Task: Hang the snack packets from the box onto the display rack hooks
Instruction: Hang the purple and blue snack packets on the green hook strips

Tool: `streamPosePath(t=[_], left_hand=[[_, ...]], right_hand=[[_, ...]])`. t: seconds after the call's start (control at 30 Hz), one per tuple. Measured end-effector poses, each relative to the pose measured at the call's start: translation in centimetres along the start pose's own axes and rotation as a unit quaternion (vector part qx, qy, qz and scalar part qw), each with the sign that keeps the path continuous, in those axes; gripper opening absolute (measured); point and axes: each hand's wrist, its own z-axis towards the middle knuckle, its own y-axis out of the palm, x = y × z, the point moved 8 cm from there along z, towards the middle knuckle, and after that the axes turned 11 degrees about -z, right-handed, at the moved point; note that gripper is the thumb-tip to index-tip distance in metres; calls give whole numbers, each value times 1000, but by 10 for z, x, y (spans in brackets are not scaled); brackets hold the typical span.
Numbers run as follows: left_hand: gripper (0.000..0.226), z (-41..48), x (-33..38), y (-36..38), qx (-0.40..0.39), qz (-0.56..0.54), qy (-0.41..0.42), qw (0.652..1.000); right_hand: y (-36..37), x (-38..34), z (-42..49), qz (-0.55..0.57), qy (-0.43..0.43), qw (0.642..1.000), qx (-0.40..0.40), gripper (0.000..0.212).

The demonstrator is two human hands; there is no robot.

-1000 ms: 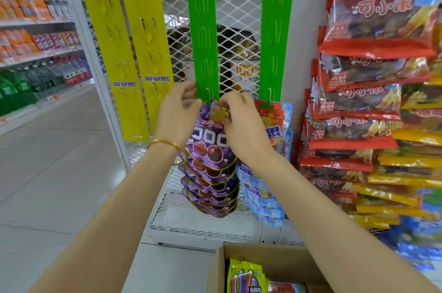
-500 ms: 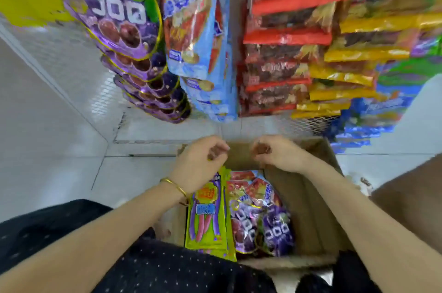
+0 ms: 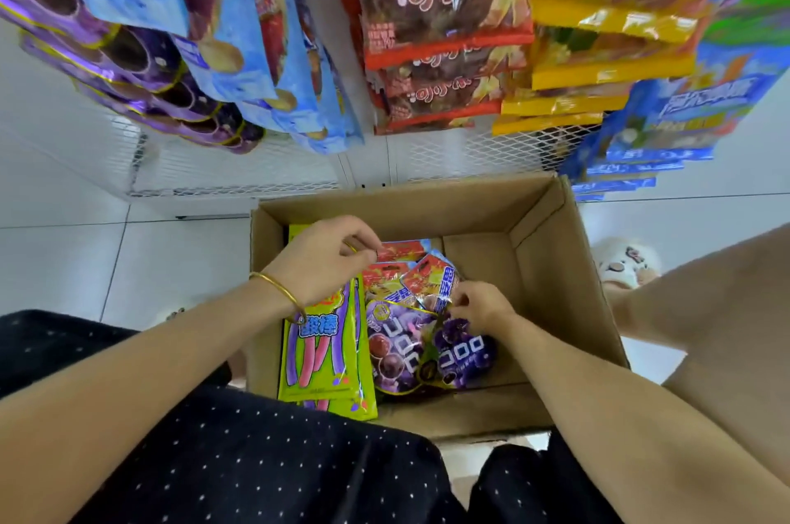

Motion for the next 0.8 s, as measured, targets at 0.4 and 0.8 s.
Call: streamPosePath(t=[0.4,0.8], left_hand=[[29,-15,15,1,1,-30,52,998],[5,-99,82,-148,88,-108,146,979]], right_hand=[[-174,-121,-100,186,-228,953,79,4],[-241,-238,-223,161,-360,867,305,19]])
